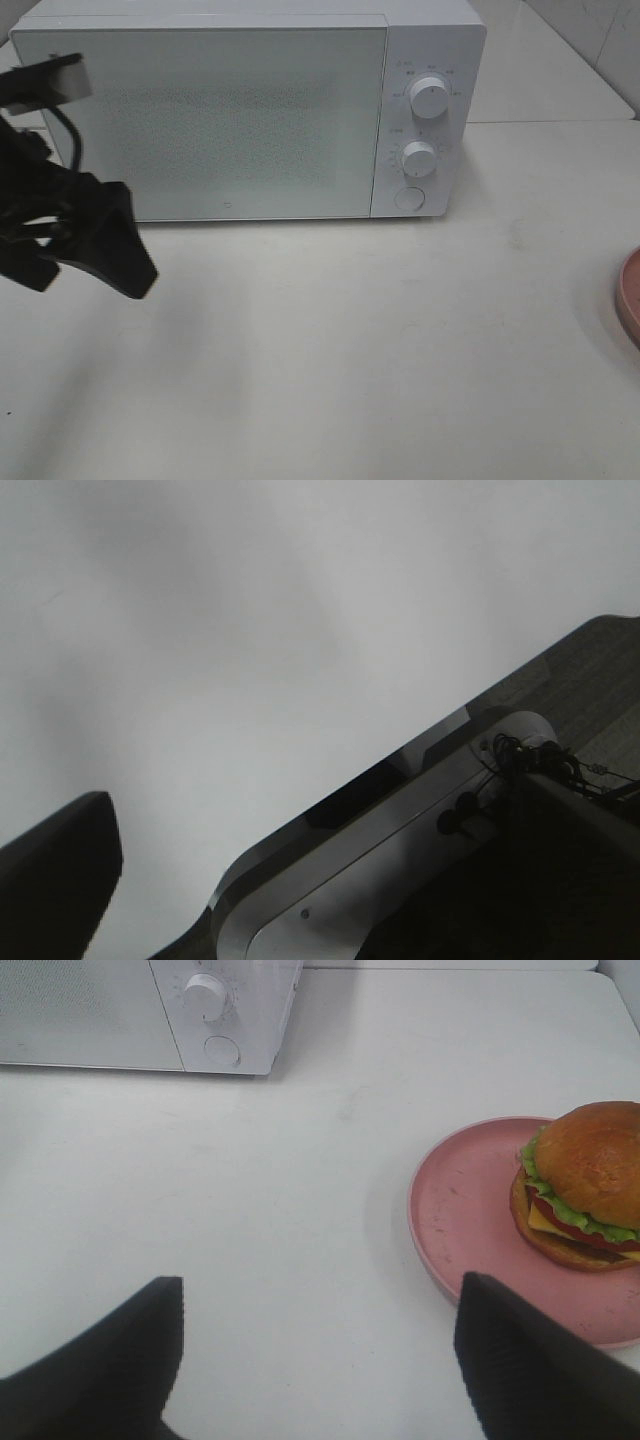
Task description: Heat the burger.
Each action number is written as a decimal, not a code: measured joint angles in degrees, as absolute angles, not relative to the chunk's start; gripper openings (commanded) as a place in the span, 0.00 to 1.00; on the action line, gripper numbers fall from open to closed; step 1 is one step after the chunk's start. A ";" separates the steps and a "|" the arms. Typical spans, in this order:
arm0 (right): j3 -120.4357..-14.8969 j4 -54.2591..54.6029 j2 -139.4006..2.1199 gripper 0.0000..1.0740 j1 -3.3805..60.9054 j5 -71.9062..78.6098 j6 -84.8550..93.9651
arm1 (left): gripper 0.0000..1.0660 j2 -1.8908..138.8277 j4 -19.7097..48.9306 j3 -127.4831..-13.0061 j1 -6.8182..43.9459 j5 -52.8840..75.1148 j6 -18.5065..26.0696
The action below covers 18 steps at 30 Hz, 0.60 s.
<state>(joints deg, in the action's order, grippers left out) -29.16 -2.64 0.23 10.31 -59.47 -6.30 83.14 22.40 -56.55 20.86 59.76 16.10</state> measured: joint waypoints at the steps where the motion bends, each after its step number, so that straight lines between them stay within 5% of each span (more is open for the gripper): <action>1: -29.16 -2.64 0.23 0.69 10.31 -59.47 -6.30 | 0.92 81.19 20.05 -56.55 18.11 61.94 14.38; 7: -29.16 -2.64 0.23 0.69 10.31 -59.47 -6.30 | 0.92 74.89 14.04 -56.49 9.34 67.04 10.54; 18: -29.16 -2.64 0.23 0.69 10.31 -59.47 -6.30 | 0.92 62.05 12.55 -47.73 -2.46 68.35 10.14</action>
<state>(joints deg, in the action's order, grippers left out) -29.16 -2.64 0.23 10.31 -59.47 -6.30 62.05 12.55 -47.73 -2.46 68.35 10.14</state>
